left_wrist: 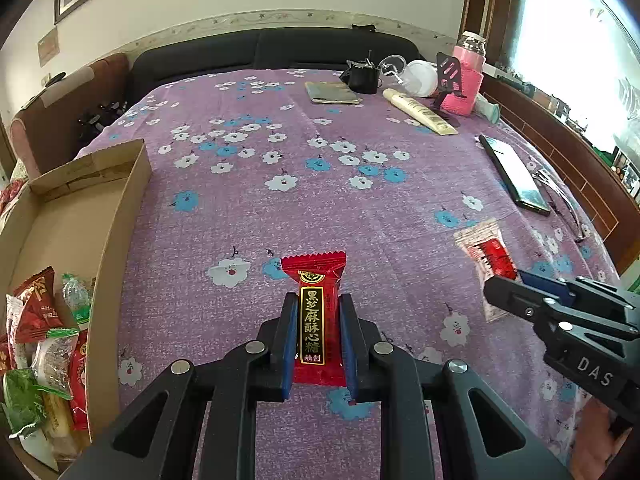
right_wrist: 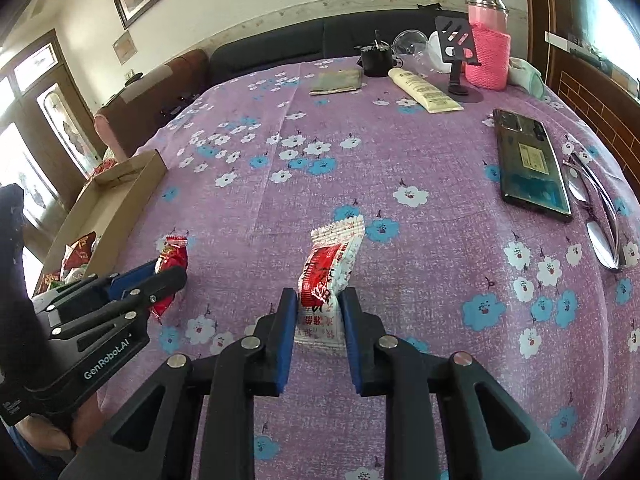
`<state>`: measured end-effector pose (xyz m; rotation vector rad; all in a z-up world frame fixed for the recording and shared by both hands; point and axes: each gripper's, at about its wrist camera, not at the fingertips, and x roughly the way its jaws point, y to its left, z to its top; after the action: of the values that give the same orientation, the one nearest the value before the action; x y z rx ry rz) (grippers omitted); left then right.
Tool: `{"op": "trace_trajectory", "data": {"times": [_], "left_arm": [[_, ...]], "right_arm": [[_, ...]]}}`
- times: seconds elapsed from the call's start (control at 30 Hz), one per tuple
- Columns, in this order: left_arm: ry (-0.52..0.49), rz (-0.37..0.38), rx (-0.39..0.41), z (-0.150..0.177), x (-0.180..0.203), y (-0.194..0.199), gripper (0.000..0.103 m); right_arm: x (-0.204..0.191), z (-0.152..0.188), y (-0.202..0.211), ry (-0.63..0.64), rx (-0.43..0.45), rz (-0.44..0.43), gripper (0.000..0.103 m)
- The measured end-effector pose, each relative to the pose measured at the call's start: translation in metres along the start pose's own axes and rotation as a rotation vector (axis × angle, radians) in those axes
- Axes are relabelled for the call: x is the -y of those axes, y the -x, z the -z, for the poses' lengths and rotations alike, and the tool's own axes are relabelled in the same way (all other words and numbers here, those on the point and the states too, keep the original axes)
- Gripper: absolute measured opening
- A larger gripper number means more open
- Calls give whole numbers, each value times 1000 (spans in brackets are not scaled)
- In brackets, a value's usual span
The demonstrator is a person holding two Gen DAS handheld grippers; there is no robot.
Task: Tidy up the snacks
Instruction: 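Lift the red candy bar and white-red sachet off the table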
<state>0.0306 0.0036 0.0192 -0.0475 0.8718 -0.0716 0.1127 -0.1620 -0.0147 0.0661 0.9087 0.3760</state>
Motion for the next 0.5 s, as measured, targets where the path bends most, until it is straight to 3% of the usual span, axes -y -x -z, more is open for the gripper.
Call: {"op": "trace_trajectory", "data": {"times": [0.17,0.5], "left_arm": [[5,6,36,-1,-1,6,19],[-16,-67,150,-3,-1,20,19]], "right_arm": [[-2,-1,10,5,55,-28,21],[-16,-2,24,56,148,-70,22]]}}
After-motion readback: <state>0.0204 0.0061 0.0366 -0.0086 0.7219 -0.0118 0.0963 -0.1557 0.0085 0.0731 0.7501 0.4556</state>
